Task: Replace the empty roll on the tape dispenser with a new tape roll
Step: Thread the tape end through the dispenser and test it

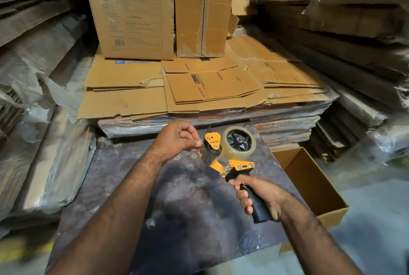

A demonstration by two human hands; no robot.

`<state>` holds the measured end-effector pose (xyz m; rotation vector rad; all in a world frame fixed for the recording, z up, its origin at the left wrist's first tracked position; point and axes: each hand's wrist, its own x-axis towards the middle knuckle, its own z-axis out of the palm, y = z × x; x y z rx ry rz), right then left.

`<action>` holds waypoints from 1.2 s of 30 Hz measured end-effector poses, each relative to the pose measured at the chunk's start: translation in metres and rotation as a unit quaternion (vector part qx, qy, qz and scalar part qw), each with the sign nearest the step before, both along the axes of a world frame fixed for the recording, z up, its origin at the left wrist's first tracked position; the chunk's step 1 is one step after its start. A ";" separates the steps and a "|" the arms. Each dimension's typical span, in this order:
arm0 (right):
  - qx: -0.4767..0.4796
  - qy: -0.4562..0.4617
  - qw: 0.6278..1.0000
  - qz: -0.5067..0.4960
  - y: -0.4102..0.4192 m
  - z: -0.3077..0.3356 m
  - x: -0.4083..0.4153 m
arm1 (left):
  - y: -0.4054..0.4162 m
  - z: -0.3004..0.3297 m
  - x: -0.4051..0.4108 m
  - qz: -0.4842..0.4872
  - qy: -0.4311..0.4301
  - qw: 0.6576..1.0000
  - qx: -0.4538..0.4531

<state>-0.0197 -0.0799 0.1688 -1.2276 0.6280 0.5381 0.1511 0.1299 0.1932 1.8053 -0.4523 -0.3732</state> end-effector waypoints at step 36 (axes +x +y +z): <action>-0.005 -0.044 0.998 -0.035 0.013 -0.001 -0.005 | 0.009 -0.029 -0.045 -0.051 0.053 0.996 -0.052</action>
